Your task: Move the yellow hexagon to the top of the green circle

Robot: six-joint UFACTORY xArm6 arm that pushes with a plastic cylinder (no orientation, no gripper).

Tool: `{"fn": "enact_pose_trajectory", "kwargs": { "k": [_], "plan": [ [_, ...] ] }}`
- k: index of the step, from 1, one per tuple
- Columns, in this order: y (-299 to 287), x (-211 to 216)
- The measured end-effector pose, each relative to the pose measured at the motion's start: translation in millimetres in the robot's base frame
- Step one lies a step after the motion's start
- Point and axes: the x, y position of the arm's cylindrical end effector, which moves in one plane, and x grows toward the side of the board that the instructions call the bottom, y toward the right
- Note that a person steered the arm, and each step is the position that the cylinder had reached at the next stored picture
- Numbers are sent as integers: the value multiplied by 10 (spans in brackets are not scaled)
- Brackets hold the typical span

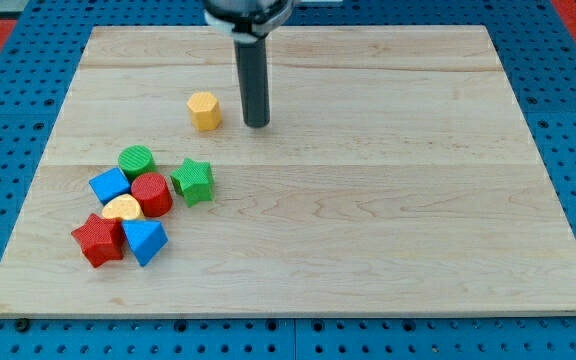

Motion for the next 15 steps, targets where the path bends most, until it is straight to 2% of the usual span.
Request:
{"fn": "enact_pose_trajectory", "kwargs": {
  "k": [1,4,6,7,8,9,10,11,12,13,15],
  "plan": [
    [-380,-161],
    [-1540,114],
    [-1375,832],
    [-1362,740],
    [-1496,356],
    [-1298,159],
    [-1157,286],
    [-1297,118],
    [-1429,-309],
    [-714,-280],
    [-1576,211]
  ]
}}
